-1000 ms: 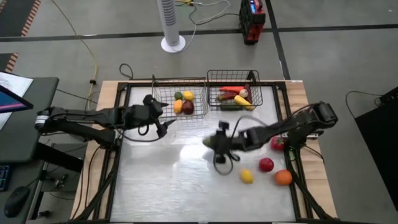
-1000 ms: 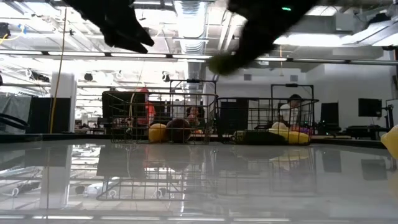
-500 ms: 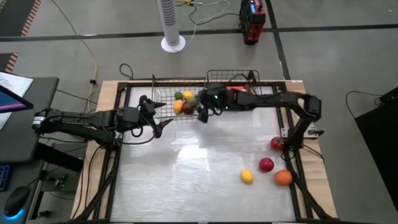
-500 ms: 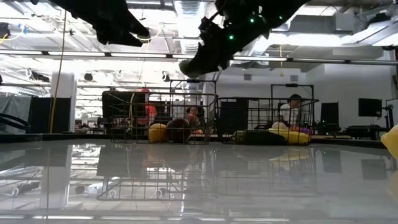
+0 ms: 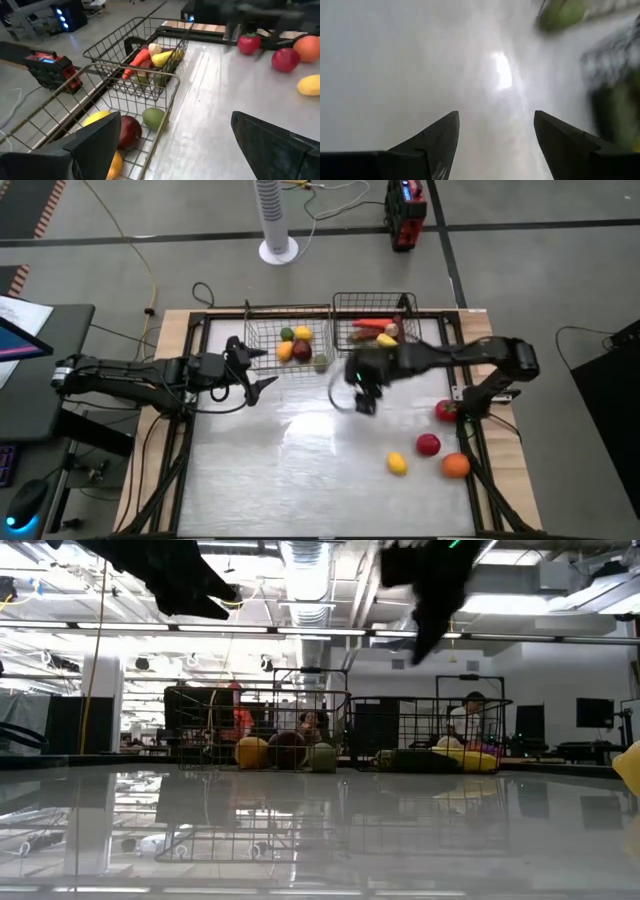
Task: Sort produce into baskets
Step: Put the lemon into the left wire basket
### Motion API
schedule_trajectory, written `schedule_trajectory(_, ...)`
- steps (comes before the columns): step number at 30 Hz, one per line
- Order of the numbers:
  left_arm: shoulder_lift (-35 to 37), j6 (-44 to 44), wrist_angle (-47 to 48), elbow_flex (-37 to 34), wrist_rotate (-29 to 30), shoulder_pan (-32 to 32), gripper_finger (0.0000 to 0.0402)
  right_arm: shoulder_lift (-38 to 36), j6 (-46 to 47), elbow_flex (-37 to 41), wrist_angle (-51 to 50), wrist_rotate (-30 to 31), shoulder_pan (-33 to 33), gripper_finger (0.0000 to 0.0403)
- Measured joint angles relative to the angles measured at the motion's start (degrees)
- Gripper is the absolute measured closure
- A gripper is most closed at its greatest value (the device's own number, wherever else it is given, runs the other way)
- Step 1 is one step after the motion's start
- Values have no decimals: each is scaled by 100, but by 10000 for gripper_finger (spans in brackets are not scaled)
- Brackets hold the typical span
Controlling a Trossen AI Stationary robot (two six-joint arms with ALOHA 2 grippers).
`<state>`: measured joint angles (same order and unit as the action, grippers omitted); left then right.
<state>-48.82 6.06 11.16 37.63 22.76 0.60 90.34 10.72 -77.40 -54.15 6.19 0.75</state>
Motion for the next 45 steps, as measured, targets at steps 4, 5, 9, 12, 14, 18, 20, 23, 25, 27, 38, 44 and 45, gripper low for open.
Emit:
schedule_trajectory(4,0,16,54,0,-119,0,36,60,1336,-11,-562,272,1269,117)
schedule_trajectory(5,0,16,50,0,-127,0,36,176,1614,-11,-555,308,1580,117)
schedule_trajectory(9,0,20,76,0,-184,0,36,741,2712,-9,-546,446,2576,117)
schedule_trajectory(12,-2,20,98,0,-206,0,36,1094,3457,-9,-763,440,2986,116)
schedule_trajectory(14,-2,20,98,0,-258,0,36,1257,3934,-6,-1023,437,3137,113)
schedule_trajectory(18,-2,2,115,0,-341,0,36,1405,4448,-2,-1102,287,3318,89)
schedule_trajectory(20,-2,-94,120,0,-344,0,36,1399,4721,-7,-1114,263,3366,68)
schedule_trajectory(23,-2,-173,138,0,-343,0,36,1355,5133,-7,-1231,0,3382,33)
schedule_trajectory(25,-2,-198,173,0,-344,0,36,1352,5291,-7,-1303,-80,3391,15)
schedule_trajectory(27,-2,-200,205,0,-343,0,36,1376,5351,89,-1264,-166,3404,6)
schedule_trajectory(38,-4,-240,236,2,-231,0,36,1180,5397,1318,-43,-524,3351,44)
schedule_trajectory(44,-4,-270,235,2,-38,1,36,1185,5218,1445,216,-498,3349,130)
schedule_trajectory(45,-4,-269,234,2,-38,2,36,1185,5196,1449,203,-487,3338,147)
